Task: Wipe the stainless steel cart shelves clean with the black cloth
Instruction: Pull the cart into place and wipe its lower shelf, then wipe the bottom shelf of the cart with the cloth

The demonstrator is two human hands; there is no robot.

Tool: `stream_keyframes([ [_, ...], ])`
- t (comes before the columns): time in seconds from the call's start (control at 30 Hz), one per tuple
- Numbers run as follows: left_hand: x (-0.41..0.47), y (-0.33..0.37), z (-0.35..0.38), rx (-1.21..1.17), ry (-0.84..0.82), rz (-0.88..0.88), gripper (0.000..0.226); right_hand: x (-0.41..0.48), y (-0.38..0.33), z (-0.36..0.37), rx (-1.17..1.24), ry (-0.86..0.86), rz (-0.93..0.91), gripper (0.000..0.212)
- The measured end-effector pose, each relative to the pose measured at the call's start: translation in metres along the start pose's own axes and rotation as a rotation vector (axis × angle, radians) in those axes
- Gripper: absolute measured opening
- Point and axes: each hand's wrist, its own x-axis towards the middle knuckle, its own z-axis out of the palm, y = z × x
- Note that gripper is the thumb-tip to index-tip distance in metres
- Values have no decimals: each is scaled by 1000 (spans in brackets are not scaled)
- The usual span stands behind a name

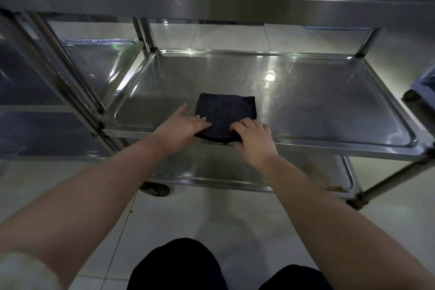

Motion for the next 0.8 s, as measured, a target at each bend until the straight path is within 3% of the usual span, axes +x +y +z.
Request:
stream_keyframes([
  [0.1,9,12,-24,-84,252,-32,46,3,0,-15,132,1,16,44],
  [0.2,26,45,-48,-114,424,7,31,5,-9,-38,453,21,82,63],
  [0.33,38,94,-60,-471,609,-73,31,1,6,-78,689,148,295,26],
  [0.4,35,108,-57,-773,572,-117,41,-11,19,-97,720,151,303,16],
  [0.47,30,118,-46,-918,480,-158,48,-28,32,-118,775,216,313,15],
  [0.53,28,130,-30,-903,433,-157,38,-49,45,-137,804,250,324,15],
  [0.67,36,170,-11,-975,342,-53,22,-99,79,-152,715,143,371,22],
  [0.8,53,215,22,-840,152,61,15,-158,122,-126,568,129,488,5],
])
